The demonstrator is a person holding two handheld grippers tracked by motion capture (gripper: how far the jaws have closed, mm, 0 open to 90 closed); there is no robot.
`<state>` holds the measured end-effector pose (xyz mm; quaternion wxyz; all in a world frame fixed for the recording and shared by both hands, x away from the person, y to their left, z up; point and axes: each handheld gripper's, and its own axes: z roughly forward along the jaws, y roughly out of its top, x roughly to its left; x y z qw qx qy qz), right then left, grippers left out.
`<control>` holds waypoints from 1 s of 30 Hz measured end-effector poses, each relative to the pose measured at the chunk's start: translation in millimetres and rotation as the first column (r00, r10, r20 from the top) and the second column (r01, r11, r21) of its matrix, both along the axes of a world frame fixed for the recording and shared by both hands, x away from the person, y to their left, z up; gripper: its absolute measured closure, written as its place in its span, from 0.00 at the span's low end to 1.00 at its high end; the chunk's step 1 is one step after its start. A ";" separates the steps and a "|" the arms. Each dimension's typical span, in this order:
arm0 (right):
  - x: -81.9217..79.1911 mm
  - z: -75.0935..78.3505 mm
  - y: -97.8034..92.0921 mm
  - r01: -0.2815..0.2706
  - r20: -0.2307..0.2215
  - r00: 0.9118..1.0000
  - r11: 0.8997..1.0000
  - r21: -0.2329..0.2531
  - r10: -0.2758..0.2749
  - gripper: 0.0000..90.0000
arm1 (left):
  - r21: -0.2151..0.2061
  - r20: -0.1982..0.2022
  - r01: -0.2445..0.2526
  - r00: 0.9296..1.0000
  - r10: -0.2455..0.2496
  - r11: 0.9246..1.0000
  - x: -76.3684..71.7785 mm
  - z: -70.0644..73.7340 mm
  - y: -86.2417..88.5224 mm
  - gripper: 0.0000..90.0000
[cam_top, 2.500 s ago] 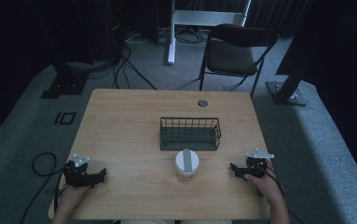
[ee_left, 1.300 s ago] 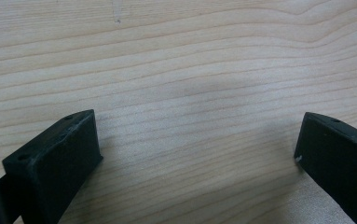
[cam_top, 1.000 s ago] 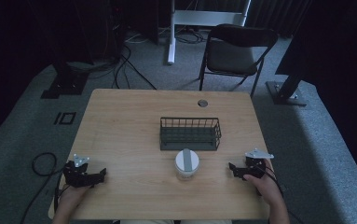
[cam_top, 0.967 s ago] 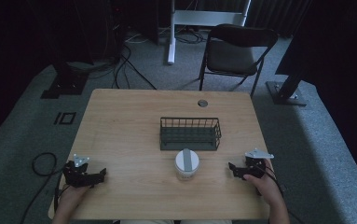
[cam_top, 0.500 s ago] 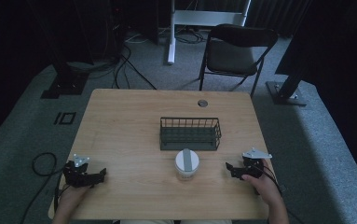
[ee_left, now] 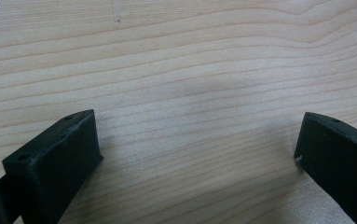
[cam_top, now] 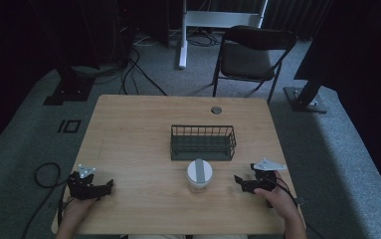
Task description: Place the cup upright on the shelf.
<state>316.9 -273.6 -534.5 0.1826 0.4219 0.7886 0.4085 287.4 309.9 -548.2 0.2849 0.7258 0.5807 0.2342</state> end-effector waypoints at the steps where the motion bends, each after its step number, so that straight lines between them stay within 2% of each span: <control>1: -0.5 0.6 1.3 -0.005 0.000 1.000 1.000 0.004 0.005 0.13 | 0.000 0.000 0.000 1.000 0.000 1.000 0.0 0.0 0.0 0.00; 7: -3.6 4.7 12.1 -0.063 0.024 0.998 0.998 0.017 0.063 0.13 | 0.000 0.000 0.000 1.000 0.000 1.000 0.0 0.0 0.0 0.00; 18: -7.9 6.0 26.0 -0.141 0.032 0.990 0.989 0.038 0.140 0.13 | 0.000 0.000 0.000 1.000 0.000 1.000 0.0 0.0 0.0 0.00; 26: -11.8 6.4 39.1 -0.202 0.034 0.979 0.978 0.045 0.200 0.13 | 0.000 0.000 0.000 1.000 0.000 1.000 0.0 0.0 0.0 0.00; 30: -14.7 6.4 47.9 -0.246 0.039 0.969 0.968 0.053 0.244 0.13 | 0.000 0.000 0.000 1.000 0.000 1.000 0.0 0.0 0.0 0.00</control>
